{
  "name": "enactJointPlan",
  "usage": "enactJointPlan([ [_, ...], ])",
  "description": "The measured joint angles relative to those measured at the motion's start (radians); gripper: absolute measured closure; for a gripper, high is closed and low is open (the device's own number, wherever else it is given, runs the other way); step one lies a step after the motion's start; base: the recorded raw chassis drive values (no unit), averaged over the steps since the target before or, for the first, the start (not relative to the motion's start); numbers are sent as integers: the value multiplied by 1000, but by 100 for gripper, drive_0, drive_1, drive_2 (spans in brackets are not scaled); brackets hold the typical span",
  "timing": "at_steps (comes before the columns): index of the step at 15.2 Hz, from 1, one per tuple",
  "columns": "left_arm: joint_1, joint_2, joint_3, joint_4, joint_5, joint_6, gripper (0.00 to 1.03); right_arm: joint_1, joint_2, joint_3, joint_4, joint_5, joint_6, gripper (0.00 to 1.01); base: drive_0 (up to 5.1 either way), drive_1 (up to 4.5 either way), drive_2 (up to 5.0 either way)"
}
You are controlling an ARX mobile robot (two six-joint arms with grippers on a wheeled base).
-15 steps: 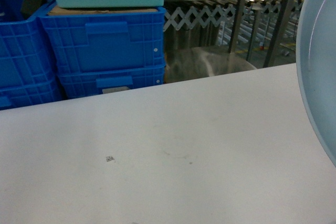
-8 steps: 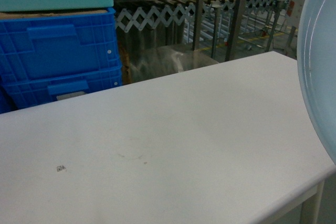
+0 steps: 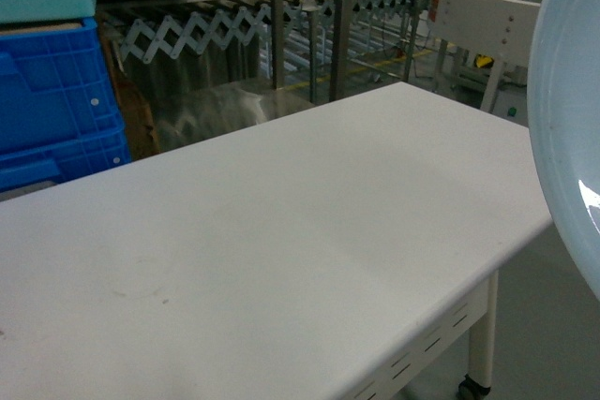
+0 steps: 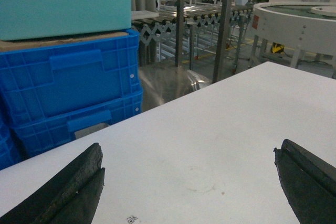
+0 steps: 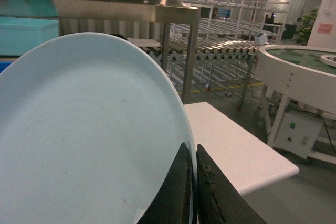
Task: Place blue tray on left shelf second layer neatly
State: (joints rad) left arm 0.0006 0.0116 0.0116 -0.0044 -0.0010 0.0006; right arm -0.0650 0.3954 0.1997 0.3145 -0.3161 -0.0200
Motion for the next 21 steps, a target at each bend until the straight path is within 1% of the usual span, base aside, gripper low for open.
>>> enactJointPlan([
  [21,0,0,0,0,0,0,5,0,0,0,0,0,0,99,-164,-164,-164],
])
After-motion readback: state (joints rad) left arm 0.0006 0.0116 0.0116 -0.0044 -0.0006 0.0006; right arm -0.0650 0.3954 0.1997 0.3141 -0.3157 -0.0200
